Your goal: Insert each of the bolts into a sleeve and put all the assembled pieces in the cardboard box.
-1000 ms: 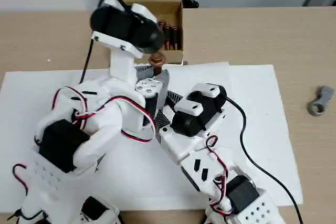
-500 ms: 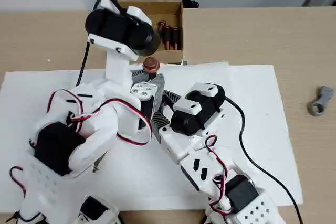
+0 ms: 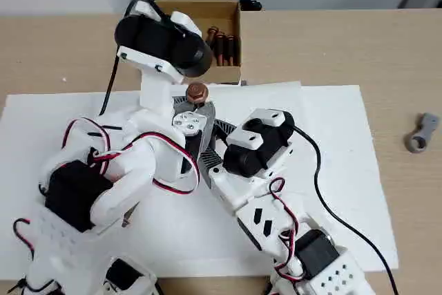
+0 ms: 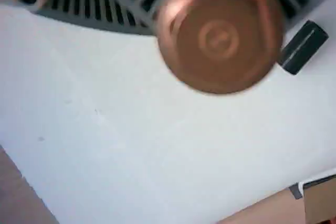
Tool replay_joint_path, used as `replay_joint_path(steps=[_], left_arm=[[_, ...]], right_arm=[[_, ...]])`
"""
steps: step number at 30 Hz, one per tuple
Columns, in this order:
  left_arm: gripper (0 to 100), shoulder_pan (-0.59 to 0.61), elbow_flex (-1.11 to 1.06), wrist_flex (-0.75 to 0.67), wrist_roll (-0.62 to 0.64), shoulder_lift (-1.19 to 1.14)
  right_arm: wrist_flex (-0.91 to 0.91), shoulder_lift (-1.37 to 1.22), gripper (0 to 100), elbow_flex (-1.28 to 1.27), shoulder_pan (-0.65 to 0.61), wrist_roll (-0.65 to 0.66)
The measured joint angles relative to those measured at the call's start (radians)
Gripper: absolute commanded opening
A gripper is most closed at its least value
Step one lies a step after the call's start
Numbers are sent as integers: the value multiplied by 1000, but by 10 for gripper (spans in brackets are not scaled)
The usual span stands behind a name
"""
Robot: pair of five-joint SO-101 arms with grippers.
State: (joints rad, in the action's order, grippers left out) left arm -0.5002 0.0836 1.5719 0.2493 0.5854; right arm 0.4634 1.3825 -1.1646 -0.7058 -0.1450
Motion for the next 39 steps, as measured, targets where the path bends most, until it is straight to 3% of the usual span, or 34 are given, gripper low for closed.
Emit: replay_joint_path(steps=[21, 39], left_arm=[[5, -34, 219, 155, -89, -129], [5, -5, 232, 164, -126, -141]], right_arm=[[0, 0, 2, 0, 3, 0], [-2, 2, 2, 2, 3, -2]])
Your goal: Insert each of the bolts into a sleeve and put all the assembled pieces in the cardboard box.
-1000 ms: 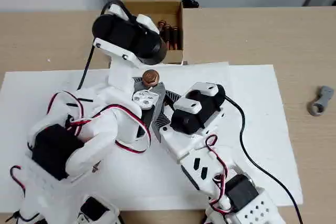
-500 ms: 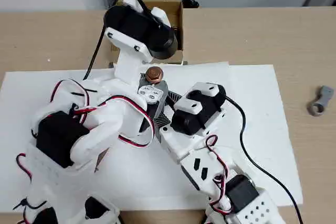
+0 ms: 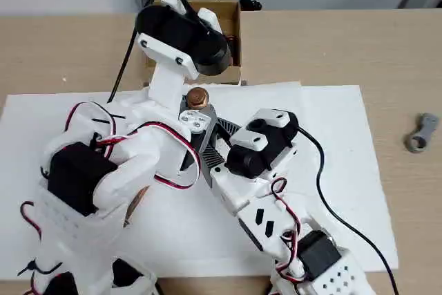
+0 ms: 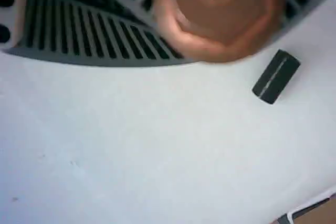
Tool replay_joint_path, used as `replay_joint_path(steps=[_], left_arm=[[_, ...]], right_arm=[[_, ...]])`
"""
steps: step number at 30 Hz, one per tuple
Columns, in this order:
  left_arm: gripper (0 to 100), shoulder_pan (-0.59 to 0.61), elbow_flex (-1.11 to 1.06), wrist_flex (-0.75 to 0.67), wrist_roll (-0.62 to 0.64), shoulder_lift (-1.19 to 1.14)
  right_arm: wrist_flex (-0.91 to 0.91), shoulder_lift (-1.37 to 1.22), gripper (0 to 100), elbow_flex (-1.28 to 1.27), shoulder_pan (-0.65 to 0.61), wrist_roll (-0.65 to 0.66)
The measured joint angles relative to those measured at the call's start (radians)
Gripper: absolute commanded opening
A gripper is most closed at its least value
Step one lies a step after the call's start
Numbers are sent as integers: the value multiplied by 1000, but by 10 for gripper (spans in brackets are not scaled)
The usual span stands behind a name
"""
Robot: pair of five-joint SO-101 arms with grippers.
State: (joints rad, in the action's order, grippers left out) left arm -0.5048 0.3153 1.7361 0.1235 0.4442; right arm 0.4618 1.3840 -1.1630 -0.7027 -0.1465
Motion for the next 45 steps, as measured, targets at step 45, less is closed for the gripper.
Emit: replay_joint_path(steps=[45], left_arm=[[5, 9, -133, 2, -51, 117]], right_arm=[[0, 3, 2, -83, 0, 0]])
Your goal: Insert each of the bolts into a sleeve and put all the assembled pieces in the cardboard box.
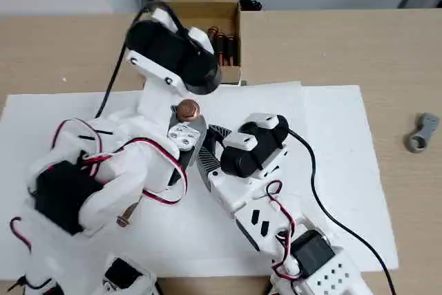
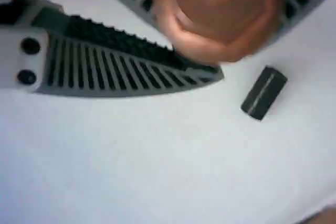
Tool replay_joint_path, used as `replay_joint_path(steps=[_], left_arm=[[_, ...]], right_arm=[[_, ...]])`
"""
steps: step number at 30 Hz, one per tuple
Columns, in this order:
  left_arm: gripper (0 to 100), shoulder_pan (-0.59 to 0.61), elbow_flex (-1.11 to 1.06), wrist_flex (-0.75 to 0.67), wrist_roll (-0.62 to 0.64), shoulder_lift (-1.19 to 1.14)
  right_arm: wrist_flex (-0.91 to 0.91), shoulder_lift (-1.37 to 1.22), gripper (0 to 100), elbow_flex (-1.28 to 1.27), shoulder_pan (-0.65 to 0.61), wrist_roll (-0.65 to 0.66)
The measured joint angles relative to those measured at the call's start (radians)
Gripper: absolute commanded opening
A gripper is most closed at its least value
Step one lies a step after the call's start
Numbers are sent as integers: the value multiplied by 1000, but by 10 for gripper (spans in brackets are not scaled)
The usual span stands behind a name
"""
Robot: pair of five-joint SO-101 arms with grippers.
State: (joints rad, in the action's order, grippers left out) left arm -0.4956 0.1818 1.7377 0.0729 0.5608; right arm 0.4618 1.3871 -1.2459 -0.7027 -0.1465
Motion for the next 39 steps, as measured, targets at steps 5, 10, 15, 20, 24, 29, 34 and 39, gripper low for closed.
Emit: replay_joint_path(steps=[5, 10, 15, 20, 24, 29, 34, 39], left_arm=[[5, 0, -18, 0, 12, 0], [5, 0, -18, 0, 18, 0], [5, -14, -18, 0, 29, 0], [5, -34, -18, 0, 35, -15], [5, -38, -18, 0, 35, -72], [5, -38, -18, 0, 35, -92], [5, -17, -20, 0, 35, -97], [5, 14, -17, -5, 54, -144]], right_arm=[[0, 0, 2, 0, 0, 0], [0, 0, 2, 0, 0, 0], [0, 0, 2, 0, 0, 0], [0, 0, 2, 0, 0, 0], [0, -2, 2, 0, 0, 0], [0, -2, 2, -2, 0, 0], [0, -3, 2, -2, -3, 0], [-52, -5, 2, -11, -3, 2]])
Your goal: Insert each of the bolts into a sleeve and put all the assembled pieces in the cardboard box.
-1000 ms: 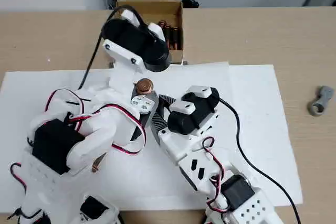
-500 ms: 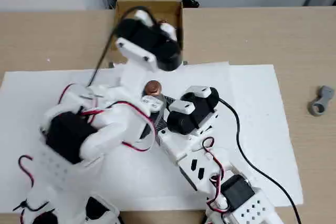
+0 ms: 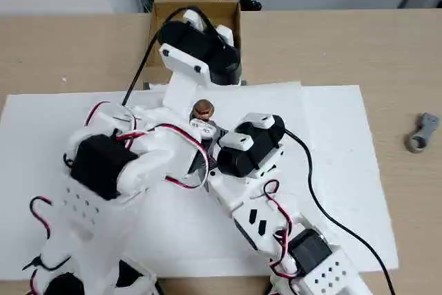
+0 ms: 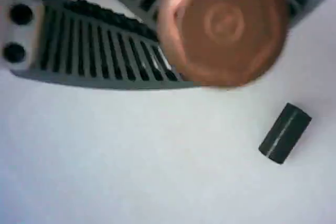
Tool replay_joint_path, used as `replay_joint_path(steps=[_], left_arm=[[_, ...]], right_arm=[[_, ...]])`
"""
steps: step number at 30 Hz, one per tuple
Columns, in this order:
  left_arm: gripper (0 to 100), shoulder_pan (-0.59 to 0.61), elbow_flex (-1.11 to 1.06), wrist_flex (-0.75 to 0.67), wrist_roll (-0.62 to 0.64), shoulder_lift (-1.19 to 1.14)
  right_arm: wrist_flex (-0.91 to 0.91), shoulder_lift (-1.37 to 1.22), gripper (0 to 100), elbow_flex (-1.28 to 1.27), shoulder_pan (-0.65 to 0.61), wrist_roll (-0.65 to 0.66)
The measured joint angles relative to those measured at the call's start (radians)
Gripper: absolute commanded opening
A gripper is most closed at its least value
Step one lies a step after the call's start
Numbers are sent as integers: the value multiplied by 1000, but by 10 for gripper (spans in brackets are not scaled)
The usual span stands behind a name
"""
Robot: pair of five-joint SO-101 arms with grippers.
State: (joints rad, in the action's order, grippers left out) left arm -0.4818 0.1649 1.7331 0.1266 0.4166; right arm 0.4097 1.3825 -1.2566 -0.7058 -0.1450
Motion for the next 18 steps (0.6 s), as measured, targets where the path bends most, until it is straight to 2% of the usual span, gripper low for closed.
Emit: replay_joint_path(steps=[7, 10, 12, 18], left_arm=[[6, 5, 0, 5, 23, -92], [77, 8, 0, 5, 23, -91], [122, 9, -2, 5, 29, -72], [147, 52, -32, 5, 66, 75]], right_arm=[[-12, -3, 2, -5, 5, -2], [-12, -3, 2, -5, 5, -3], [-12, -3, 2, -5, 5, -3], [-21, 3, 2, 0, 2, -2]])
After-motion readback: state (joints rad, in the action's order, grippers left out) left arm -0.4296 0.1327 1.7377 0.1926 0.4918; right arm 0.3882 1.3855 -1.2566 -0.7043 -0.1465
